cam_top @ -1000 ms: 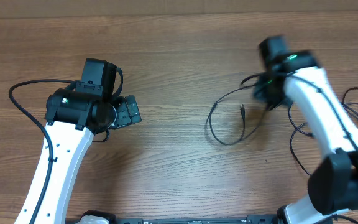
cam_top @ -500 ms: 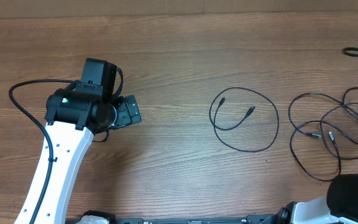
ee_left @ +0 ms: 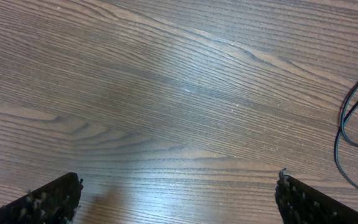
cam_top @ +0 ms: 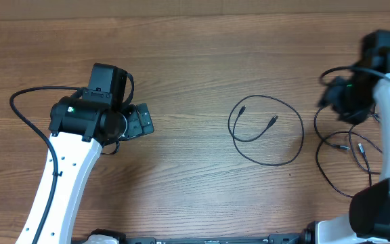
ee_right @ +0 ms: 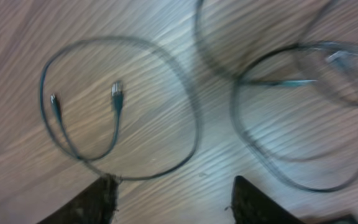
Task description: Untangle cables
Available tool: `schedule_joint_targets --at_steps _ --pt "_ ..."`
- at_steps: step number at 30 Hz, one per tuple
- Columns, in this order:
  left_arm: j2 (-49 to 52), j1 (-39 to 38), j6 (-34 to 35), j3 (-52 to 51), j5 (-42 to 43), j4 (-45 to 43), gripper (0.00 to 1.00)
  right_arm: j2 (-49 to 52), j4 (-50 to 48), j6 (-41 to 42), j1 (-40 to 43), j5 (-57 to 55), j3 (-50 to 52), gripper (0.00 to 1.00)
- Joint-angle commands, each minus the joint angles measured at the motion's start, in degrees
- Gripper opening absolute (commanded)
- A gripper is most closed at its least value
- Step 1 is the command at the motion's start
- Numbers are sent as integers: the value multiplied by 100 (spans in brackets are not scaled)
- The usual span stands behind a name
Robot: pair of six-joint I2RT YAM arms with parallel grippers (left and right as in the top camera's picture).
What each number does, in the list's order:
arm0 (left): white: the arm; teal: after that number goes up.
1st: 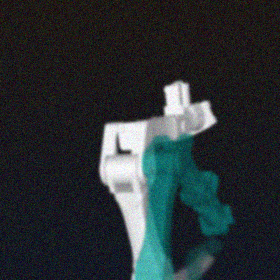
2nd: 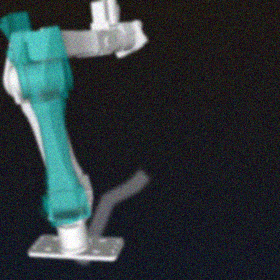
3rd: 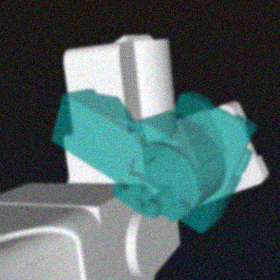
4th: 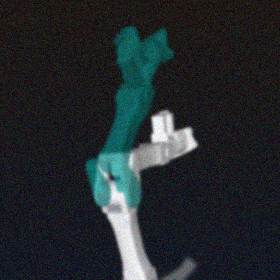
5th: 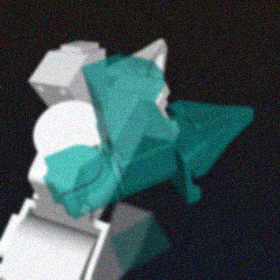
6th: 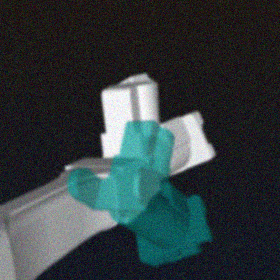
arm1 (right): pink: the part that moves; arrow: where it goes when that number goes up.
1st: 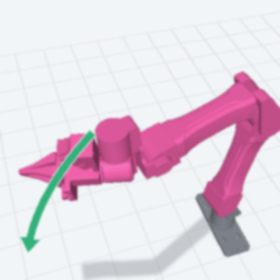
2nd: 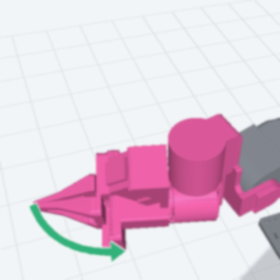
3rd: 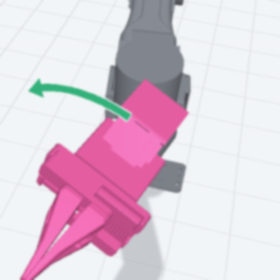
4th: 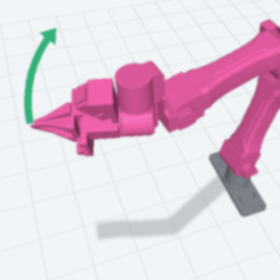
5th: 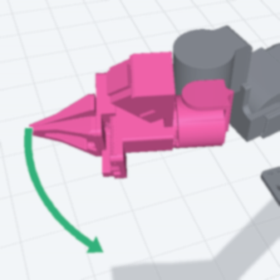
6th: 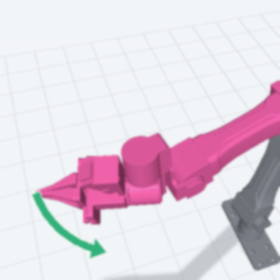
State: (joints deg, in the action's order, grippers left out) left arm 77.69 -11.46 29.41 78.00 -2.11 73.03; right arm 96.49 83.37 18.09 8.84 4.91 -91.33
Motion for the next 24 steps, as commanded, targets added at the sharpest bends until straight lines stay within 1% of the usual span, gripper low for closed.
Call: schedule_joint_targets --at_steps 1,2,5,7,9,10,12,15,22,24 --pt "15 31 -111 0 26 -7 100 -101 -369 -35 -420 686 540 60" --pt "15 31 -111 0 28 -2 100 -101 -586 -26 -551 951 728 62" --pt "15 31 -111 0 31 20 100 -98 -1364 232 -925 1589 1276 62" --pt "15 31 -111 0 72 22 100 -90 -1836 227 -1189 1650 1585 63" --pt "15 31 -111 0 114 20 100 -66 -2201 -116 -1523 1189 1818 68" --pt "15 31 -111 0 140 20 100 -26 -2374 -332 -1742 809 1932 75" --pt "15 31 -111 0 173 17 100 70 -2564 -592 -2079 184 2033 80" --pt "15 31 -111 0 170 20 100 240 -2833 -629 -2551 -413 2098 80" --pt "15 31 -111 0 173 20 100 728 -3440 -664 -3375 -590 2140 80" --pt "15 31 -111 0 170 20 100 870 -3600 -662 -3569 -796 2173 80"
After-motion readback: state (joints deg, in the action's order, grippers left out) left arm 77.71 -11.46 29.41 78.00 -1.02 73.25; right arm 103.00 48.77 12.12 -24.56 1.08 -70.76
